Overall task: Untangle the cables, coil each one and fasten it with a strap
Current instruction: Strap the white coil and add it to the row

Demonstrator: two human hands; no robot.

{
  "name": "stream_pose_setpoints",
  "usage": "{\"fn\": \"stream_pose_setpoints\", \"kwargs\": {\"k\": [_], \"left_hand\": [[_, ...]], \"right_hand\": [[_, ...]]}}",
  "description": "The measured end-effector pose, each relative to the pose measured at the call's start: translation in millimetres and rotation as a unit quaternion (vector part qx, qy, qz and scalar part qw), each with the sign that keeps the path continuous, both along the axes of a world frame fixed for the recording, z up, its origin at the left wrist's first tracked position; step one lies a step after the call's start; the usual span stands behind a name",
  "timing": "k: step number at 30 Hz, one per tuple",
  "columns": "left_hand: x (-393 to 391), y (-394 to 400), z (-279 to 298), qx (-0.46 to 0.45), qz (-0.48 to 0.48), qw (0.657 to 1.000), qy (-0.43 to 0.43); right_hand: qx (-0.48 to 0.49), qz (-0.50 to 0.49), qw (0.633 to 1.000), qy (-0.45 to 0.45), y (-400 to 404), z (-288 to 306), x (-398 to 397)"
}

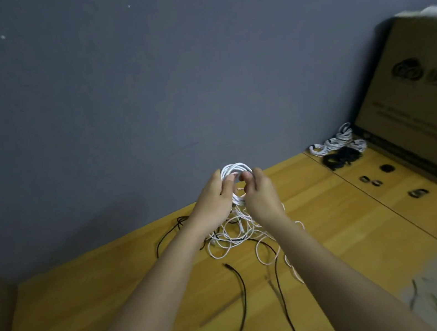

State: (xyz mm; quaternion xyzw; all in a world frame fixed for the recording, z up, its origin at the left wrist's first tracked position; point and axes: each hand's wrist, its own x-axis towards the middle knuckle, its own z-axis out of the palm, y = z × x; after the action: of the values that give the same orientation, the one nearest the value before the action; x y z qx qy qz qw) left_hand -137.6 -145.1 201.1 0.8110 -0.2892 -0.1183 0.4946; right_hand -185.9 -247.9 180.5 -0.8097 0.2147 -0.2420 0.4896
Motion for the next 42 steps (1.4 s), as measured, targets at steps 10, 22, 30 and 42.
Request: {"fn": "stream_pose_setpoints", "kwargs": {"k": [10, 22, 30, 42], "left_hand": [[-32.7, -65.6, -16.6, 0.011, -0.06, 0.996, 0.062], [-93.8, -285.7, -92.9, 0.022, -0.116, 0.948, 0.297], [-115.1, -366.8, -123.6, 0.022, -0.081, 0.939, 0.335], [-98.8, -462.5, -169.9, 0.131, -0.137, 0.938, 0.292]], "right_hand": [[-0.027, -0.011, 0.999, 0.03, -73.7, -22.5, -42.1], [-0.082, -0.021, 0.986, 0.144, -298.8, -98.5, -136.9], [-0.08, -0.019, 0.981, 0.177, -382.3, -122.0, -154.6], [-0.074, -0.053, 0.967, 0.239, -479.2, -152.0, -162.6]]}}
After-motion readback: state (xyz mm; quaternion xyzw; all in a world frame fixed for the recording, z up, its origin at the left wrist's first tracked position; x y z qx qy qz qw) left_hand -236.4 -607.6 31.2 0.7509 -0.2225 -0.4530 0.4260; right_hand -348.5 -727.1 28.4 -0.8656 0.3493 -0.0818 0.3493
